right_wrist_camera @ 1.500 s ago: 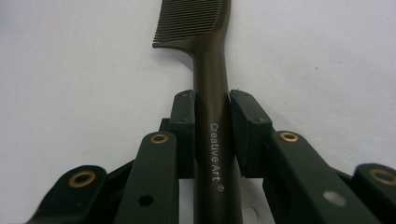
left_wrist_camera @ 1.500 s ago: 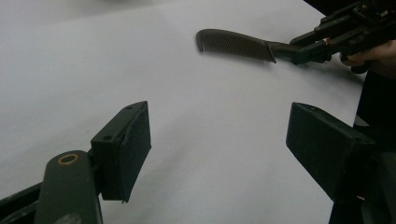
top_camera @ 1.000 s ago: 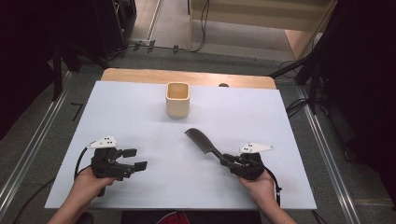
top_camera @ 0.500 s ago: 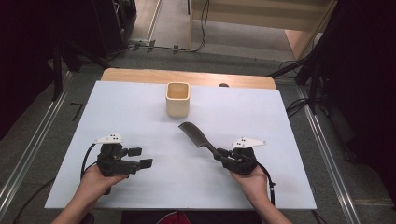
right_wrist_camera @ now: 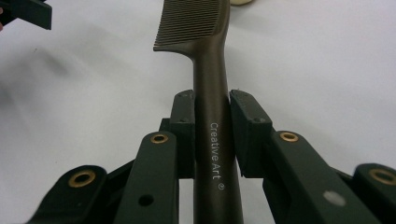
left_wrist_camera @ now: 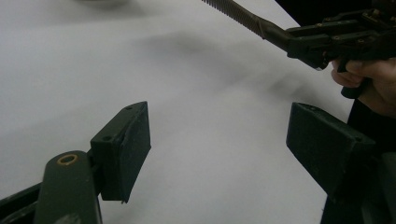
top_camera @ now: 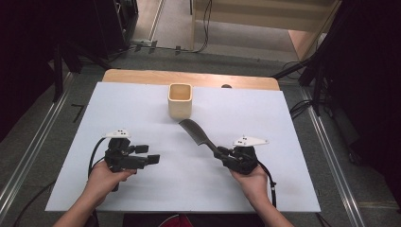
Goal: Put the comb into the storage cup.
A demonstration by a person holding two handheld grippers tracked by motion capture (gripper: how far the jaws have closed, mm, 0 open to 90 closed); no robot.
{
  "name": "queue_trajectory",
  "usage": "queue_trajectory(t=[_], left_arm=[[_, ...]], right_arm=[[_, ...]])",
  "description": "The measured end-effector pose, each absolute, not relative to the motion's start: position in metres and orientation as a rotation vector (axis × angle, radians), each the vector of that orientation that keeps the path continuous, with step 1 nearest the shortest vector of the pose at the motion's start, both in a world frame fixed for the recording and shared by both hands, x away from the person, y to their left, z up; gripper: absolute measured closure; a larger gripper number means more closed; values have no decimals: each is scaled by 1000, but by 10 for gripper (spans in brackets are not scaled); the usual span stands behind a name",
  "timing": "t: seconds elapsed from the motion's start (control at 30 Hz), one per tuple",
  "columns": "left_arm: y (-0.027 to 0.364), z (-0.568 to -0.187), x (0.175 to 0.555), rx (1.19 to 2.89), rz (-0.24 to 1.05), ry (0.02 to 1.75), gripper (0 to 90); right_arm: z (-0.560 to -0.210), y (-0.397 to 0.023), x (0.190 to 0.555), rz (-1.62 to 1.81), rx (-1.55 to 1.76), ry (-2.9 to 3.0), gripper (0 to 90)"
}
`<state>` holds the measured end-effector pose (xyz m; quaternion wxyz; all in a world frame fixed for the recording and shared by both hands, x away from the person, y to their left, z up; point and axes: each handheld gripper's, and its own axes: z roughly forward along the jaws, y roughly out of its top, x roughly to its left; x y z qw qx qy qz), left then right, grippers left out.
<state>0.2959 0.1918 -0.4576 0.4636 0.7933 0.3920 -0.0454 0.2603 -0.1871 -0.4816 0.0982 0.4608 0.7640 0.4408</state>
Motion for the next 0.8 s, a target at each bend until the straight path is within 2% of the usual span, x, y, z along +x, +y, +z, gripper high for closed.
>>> queue_trajectory(t=[0.5,0.8], left_arm=[[181,-452,307,1908,-119,1016,226],[179,-450,311,1879,-129,1034,231]], right_arm=[[-471,-167,266,1350,1358,2224,703],[-466,-136,269,1310,1320,2215,703]])
